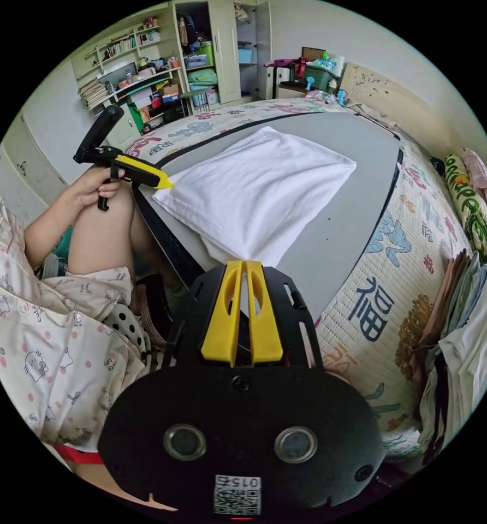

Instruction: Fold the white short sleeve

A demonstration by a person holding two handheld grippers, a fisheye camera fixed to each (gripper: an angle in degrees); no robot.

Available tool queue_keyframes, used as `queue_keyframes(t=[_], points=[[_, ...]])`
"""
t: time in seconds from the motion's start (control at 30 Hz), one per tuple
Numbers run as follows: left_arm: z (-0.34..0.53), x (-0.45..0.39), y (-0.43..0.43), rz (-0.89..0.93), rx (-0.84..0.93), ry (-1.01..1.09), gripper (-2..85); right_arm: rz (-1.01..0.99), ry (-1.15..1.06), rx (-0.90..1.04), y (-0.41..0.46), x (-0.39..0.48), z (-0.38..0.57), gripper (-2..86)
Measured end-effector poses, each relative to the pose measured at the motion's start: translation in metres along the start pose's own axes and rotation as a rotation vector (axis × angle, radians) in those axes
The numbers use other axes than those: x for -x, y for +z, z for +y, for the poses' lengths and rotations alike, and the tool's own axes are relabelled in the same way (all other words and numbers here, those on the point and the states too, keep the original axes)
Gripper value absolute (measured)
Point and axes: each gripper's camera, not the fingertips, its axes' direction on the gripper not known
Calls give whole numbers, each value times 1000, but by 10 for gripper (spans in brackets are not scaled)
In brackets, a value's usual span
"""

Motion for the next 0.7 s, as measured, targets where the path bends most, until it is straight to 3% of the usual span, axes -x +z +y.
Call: queue_keyframes(t=[0.1,0.27,0.43,0.57,0.7], points=[[0,-2,1,11,0,-23,25,-59,56,-28,-16,-26,5,44],[4,12,-11,8,-90,-120,71,-220,357,-213,-61,-123,26,109],[-2,22,20,104,-146,-223,83,-325,562,-239,-50,-186,20,123],[-1,21,45,112,-141,-250,34,-412,576,-202,-38,-211,5,101],[3,17,49,98,-145,-232,1,-429,648,-215,-48,-239,11,21]])
